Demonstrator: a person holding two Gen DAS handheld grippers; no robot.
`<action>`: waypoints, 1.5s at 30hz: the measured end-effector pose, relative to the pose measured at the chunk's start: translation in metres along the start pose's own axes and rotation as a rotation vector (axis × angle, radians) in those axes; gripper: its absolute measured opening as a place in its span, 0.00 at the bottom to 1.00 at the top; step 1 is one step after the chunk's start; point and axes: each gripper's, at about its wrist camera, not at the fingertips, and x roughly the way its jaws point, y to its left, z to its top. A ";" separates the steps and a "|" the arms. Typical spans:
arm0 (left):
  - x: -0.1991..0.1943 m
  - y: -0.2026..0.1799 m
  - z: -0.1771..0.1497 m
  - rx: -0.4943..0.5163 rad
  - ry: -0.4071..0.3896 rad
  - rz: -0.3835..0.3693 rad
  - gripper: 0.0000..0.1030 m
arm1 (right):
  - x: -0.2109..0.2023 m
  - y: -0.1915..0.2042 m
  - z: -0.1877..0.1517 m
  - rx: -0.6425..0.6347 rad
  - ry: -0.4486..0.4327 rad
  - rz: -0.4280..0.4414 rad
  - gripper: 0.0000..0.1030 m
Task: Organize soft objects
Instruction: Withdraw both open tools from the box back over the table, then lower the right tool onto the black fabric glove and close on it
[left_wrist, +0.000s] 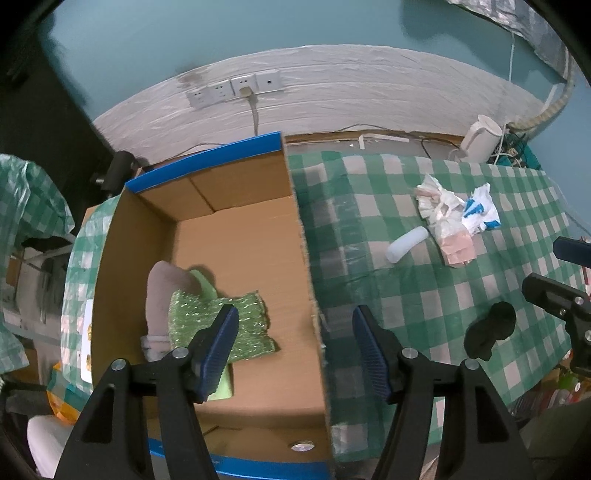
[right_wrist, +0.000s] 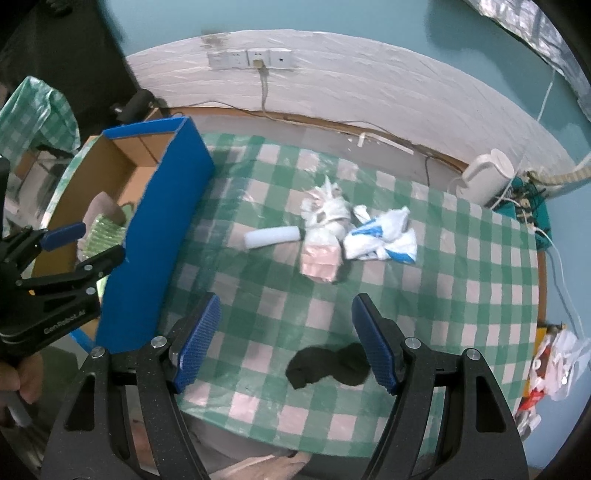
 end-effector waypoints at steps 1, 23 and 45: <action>0.001 -0.003 0.001 0.006 0.001 0.000 0.64 | 0.001 -0.002 -0.001 0.006 0.004 -0.002 0.72; 0.030 -0.047 0.007 0.080 0.041 0.018 0.71 | 0.054 -0.036 -0.038 0.115 0.162 -0.027 0.72; 0.027 -0.073 0.020 0.106 0.008 -0.050 0.72 | 0.096 -0.049 -0.065 0.203 0.272 -0.047 0.72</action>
